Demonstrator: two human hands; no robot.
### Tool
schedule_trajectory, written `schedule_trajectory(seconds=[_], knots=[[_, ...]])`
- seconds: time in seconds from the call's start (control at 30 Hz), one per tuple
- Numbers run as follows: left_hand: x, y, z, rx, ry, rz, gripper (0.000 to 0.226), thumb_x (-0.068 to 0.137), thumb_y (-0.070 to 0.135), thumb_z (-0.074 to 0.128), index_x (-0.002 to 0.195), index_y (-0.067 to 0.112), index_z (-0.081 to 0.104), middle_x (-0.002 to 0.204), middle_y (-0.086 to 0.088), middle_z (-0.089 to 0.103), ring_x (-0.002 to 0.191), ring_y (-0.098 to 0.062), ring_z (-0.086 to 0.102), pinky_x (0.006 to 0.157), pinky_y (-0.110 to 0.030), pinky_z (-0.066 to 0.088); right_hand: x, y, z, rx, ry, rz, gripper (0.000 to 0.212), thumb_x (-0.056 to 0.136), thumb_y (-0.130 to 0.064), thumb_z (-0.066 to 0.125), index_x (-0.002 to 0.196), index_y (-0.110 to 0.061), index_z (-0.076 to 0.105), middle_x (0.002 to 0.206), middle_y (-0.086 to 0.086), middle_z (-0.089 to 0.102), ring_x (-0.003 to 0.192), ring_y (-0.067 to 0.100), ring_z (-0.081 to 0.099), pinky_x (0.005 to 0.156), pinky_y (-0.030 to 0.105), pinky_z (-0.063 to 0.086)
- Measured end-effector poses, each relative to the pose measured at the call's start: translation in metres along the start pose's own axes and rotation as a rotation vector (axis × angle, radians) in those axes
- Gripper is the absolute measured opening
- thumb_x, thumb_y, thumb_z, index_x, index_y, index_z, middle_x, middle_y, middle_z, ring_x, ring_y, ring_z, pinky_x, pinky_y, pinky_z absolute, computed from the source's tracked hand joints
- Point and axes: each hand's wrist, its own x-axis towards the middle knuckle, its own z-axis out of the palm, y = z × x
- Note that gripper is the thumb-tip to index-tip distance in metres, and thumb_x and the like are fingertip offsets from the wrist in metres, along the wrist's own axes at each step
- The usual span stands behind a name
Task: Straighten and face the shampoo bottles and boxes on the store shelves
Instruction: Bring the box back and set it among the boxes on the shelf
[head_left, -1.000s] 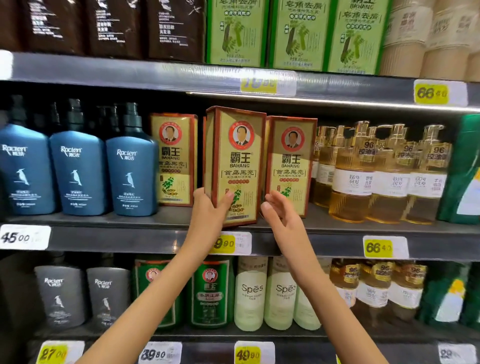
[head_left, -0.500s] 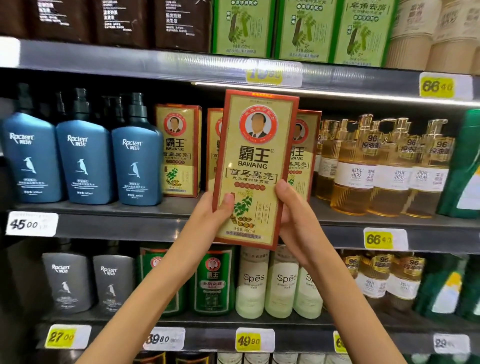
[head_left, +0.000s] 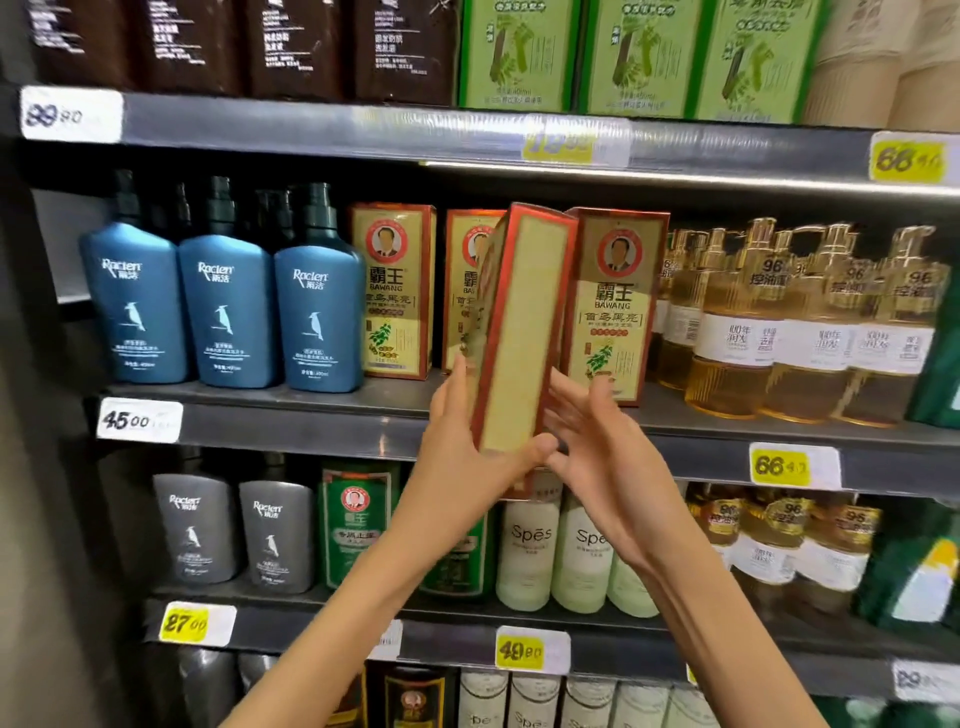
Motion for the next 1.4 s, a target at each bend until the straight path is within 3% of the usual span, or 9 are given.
schedule_trajectory(seconds=[0.17, 0.27, 0.43, 0.67, 0.8, 1.03, 1.13, 1.27, 1.4], knots=[[0.005, -0.008, -0.017, -0.383, -0.049, -0.089, 0.05, 0.059, 0.041, 0.08, 0.103, 0.025, 0.063, 0.095, 0.009, 0.073, 0.089, -0.005, 0.068, 0.075, -0.02, 0.055, -0.002, -0.002, 0.002, -0.305, 0.193, -0.073, 0.044, 0.089, -0.054, 0.044, 0.123, -0.03, 0.057, 0.128, -0.014, 0.059, 0.116, -0.004, 0.053, 0.1, 0.028, 0.044], [-0.004, -0.011, -0.019, -0.685, -0.194, -0.15, 0.07, 0.047, 0.051, 0.083, 0.103, 0.015, 0.062, 0.1, -0.006, 0.073, 0.089, -0.016, 0.07, 0.068, -0.025, 0.057, 0.007, -0.009, 0.004, -0.281, 0.265, 0.008, 0.071, 0.077, -0.058, 0.049, 0.137, -0.02, 0.045, 0.136, -0.005, 0.053, 0.122, 0.004, 0.051, 0.11, 0.039, 0.036], [-0.013, -0.015, -0.014, -0.777, -0.352, -0.165, 0.089, 0.034, 0.064, 0.083, 0.106, 0.017, 0.061, 0.099, -0.001, 0.073, 0.093, -0.016, 0.069, 0.068, -0.024, 0.056, 0.011, -0.017, 0.007, 0.04, 0.081, 0.118, 0.027, 0.079, -0.032, 0.056, 0.101, -0.019, 0.067, 0.097, 0.001, 0.075, 0.089, 0.015, 0.071, 0.071, 0.026, 0.057], [-0.024, -0.024, -0.019, -0.535, -0.255, -0.069, 0.071, 0.061, 0.056, 0.074, 0.119, 0.023, 0.049, 0.117, -0.003, 0.066, 0.102, -0.012, 0.065, 0.076, -0.019, 0.053, 0.001, -0.022, 0.009, -0.084, 0.183, 0.108, 0.026, 0.093, -0.01, 0.049, 0.118, -0.005, 0.055, 0.108, 0.009, 0.07, 0.095, 0.02, 0.069, 0.081, 0.034, 0.058], [-0.041, -0.014, -0.011, 0.025, 0.009, 0.106, 0.087, 0.069, 0.059, 0.067, 0.14, 0.037, 0.022, 0.139, 0.015, 0.036, 0.122, 0.01, 0.039, 0.091, -0.002, 0.033, 0.001, -0.029, 0.016, -0.231, 0.355, 0.032, 0.044, 0.088, -0.01, 0.061, 0.124, 0.006, 0.043, 0.115, 0.016, 0.065, 0.101, 0.022, 0.067, 0.087, 0.039, 0.056], [-0.048, -0.001, 0.028, 0.286, 0.092, 0.074, 0.124, 0.069, 0.05, 0.071, 0.141, 0.021, -0.025, 0.15, -0.005, 0.005, 0.14, -0.018, 0.009, 0.116, -0.033, 0.015, 0.0, -0.041, 0.034, -0.443, 0.377, -0.039, 0.057, 0.076, -0.018, 0.077, 0.117, -0.009, 0.039, 0.114, 0.003, 0.063, 0.103, 0.014, 0.064, 0.091, 0.038, 0.053], [-0.048, -0.006, 0.012, -0.056, -0.116, 0.069, 0.109, 0.072, 0.045, 0.073, 0.148, 0.025, -0.002, 0.149, 0.003, 0.022, 0.135, -0.001, 0.023, 0.11, -0.011, 0.02, -0.011, -0.044, 0.023, -0.431, 0.295, 0.011, 0.045, 0.085, -0.04, 0.063, 0.119, -0.019, 0.043, 0.119, -0.002, 0.058, 0.109, 0.009, 0.059, 0.095, 0.033, 0.051], [-0.055, -0.006, 0.002, -0.773, -0.403, -0.1, 0.066, 0.053, 0.039, 0.085, 0.114, 0.023, 0.067, 0.113, -0.001, 0.069, 0.105, -0.016, 0.064, 0.088, -0.03, 0.053, -0.025, -0.037, 0.008, -0.257, 0.219, 0.208, 0.038, 0.089, -0.05, 0.046, 0.12, -0.032, 0.057, 0.117, -0.013, 0.063, 0.115, 0.008, 0.058, 0.093, 0.021, 0.049], [-0.057, -0.014, 0.009, -1.019, -0.495, -0.253, 0.065, 0.039, 0.051, 0.089, 0.097, 0.024, 0.075, 0.107, -0.001, 0.071, 0.101, -0.015, 0.067, 0.082, -0.028, 0.055, -0.036, -0.028, 0.004, -0.078, 0.193, 0.283, 0.025, 0.084, -0.042, 0.059, 0.102, -0.027, 0.069, 0.101, -0.003, 0.074, 0.094, 0.011, 0.07, 0.075, 0.025, 0.057]])
